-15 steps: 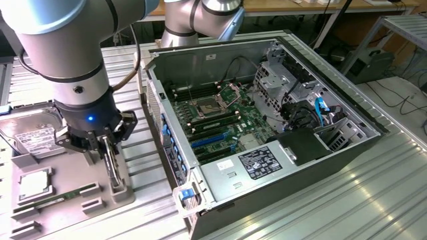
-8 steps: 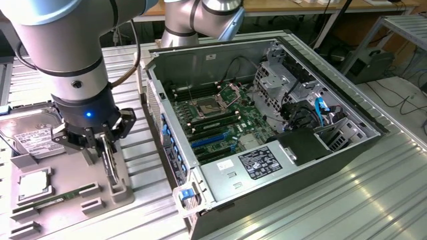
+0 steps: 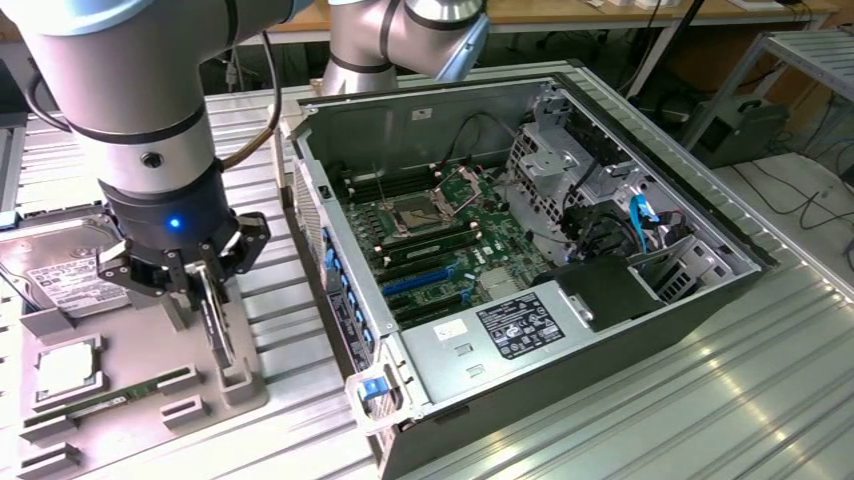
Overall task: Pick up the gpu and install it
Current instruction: 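Pick up the gpu and move the gpu toward the slot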
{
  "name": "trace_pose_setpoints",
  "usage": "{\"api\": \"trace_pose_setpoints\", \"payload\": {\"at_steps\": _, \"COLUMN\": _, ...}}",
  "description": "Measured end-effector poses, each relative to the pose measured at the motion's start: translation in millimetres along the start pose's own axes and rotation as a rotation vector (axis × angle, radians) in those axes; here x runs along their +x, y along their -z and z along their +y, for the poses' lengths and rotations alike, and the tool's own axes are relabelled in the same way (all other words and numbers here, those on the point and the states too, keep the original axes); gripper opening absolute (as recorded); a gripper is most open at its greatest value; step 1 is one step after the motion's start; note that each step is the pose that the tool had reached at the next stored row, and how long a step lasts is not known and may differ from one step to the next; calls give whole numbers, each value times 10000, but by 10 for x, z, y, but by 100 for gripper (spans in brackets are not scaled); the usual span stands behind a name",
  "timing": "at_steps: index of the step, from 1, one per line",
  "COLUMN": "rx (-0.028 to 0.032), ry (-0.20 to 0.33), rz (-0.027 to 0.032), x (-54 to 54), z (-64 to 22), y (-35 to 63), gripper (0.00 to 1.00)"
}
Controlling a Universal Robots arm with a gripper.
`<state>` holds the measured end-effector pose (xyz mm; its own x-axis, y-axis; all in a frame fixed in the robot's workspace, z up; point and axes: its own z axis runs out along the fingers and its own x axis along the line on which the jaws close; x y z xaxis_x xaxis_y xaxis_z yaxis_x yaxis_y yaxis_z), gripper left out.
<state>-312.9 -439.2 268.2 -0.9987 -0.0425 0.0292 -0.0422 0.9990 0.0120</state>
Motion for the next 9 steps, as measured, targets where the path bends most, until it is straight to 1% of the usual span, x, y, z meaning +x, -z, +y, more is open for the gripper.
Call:
{"api": "trace_pose_setpoints", "payload": {"at_steps": 6, "rx": -3, "ry": -1, "rz": 96, "x": -2, "z": 0, "y": 22, "gripper": 29}}
{"api": "trace_pose_setpoints", "payload": {"at_steps": 9, "rx": -3, "ry": -1, "rz": 111, "x": -2, "z": 0, "y": 23, "gripper": 29}}
